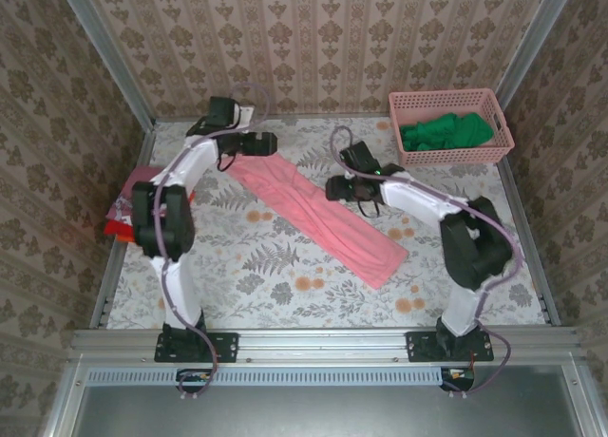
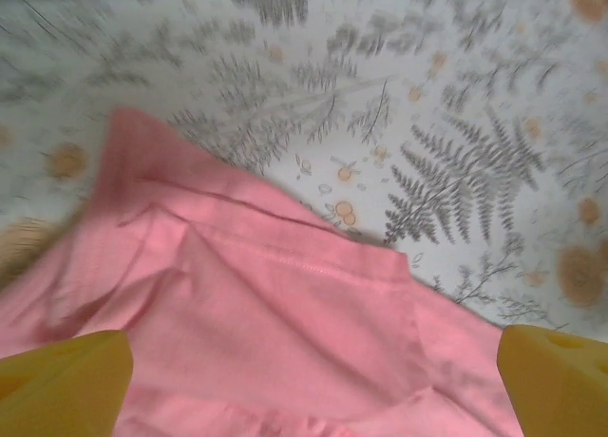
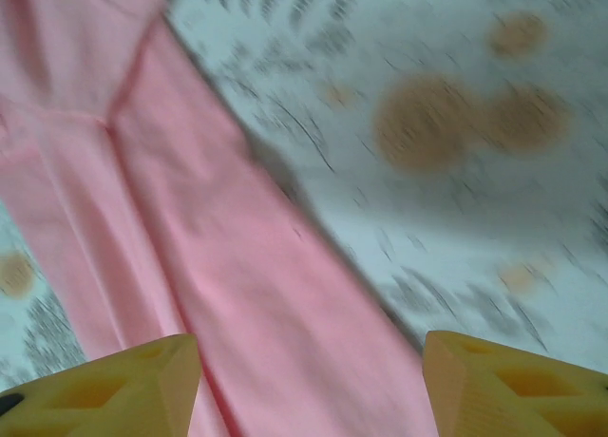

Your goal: Fold and stack the t-shirts

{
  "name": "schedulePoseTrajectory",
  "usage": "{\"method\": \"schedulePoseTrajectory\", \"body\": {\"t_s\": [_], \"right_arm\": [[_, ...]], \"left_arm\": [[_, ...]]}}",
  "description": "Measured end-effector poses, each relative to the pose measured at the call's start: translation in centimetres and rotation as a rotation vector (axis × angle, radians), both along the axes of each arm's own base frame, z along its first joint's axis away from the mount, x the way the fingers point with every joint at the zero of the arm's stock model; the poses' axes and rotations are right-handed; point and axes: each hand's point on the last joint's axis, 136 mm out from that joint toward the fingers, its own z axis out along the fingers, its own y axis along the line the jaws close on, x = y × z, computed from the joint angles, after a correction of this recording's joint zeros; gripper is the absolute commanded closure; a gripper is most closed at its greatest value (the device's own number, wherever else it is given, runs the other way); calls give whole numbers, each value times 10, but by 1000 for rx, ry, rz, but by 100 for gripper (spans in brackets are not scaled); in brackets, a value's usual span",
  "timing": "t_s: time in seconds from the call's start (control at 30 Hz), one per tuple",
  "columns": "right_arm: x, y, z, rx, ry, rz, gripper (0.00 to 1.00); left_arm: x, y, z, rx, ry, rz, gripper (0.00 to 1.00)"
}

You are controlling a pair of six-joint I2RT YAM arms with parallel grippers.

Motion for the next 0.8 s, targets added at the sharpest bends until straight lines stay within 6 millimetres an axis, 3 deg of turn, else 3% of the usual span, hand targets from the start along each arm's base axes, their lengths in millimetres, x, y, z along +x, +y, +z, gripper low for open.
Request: {"method": "schedulePoseTrajectory", "body": {"t_s": [0.07,0.17,0.27,0.4,0.53,0.63,0.7,0.8], "right_arm": [[29,23,6,44,-30,22,36],[65,57,16,114,-69,51,37],[93,94,20,190,-91,79,38],[112,144,4,286,-68,118,38],[113,183,-26,362,-2,143,38],[110,198,-50,395,56,135,38],[113,202,-49,417,62,126,38],[121,193,-46,432,72,86,37]], "left_arm": [[-22,11,17,19,-55,29,0],[-62,20,27,59,-110,57,0],[-100,21,22,93,-135,59,0],[-144,25,6,106,-140,52,0],[-163,32,-2,107,-150,61,0],[-164,33,-2,104,-158,65,0],[-162,32,0,99,-170,65,0],[-159,28,3,86,-185,55,0]]}}
